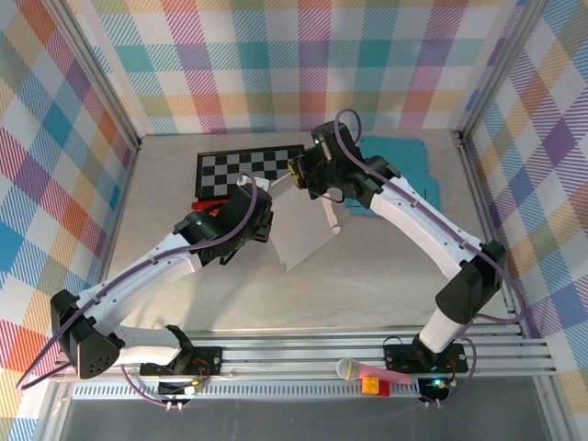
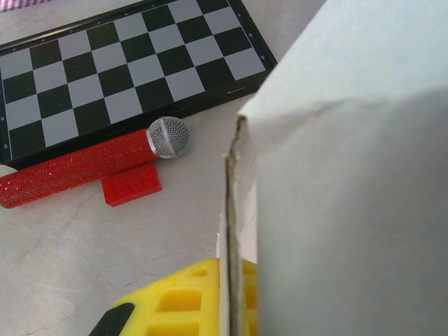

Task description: Fold the paper box

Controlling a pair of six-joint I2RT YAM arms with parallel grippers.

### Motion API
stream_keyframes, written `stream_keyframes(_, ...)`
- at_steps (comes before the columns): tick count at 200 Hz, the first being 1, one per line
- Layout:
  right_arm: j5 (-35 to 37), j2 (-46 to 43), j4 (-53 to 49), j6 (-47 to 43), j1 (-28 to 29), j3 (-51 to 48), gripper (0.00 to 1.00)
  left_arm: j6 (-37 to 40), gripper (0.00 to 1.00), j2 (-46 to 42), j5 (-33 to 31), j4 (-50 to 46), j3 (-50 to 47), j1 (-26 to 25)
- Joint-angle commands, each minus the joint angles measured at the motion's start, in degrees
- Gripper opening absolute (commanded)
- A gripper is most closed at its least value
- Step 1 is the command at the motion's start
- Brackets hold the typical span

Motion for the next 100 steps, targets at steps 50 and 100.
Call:
stream_keyframes(50,0.95,-2.05,0.71,-0.06,0.35,-0.20,0.00,-1.64,0.16,-2.49,1.49,-1.05,1.38,0.08)
stream_keyframes(100,4.81,-4.48,4.58,2.10,0.06,-6.12,0.00,-8.87,0.73,-12.95,11.24,1.70,-2.02,5.59)
